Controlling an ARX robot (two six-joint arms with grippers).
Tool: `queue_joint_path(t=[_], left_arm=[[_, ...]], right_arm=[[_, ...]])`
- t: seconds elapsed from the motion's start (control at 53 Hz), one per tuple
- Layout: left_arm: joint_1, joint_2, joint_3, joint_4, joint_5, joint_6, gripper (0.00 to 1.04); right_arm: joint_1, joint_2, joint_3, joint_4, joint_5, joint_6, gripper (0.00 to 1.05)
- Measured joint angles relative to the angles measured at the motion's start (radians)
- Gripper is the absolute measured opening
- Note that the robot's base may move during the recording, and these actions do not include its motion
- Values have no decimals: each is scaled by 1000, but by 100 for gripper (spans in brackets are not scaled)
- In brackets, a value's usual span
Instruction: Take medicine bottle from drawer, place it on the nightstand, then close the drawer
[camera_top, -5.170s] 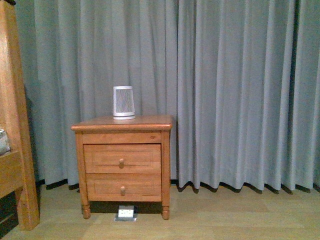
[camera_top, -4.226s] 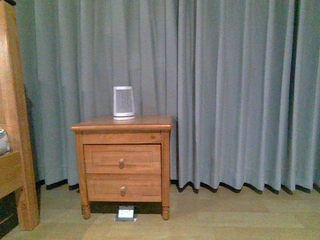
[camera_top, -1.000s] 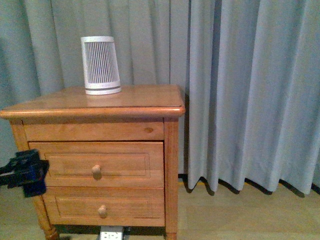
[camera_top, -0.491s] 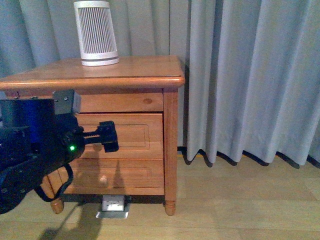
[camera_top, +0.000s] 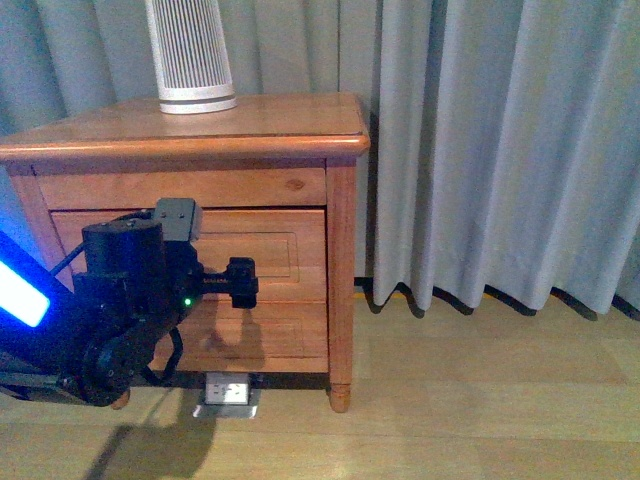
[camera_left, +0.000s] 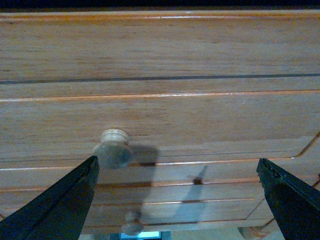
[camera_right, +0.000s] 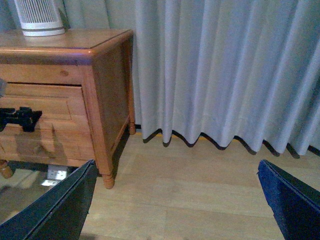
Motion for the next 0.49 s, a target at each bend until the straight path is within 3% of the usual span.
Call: queue_joint_path(t=[0.491], left_arm=[[26, 79, 164, -85, -13, 24, 98]], right_arm=[[0, 0, 0, 0, 0, 0, 98]])
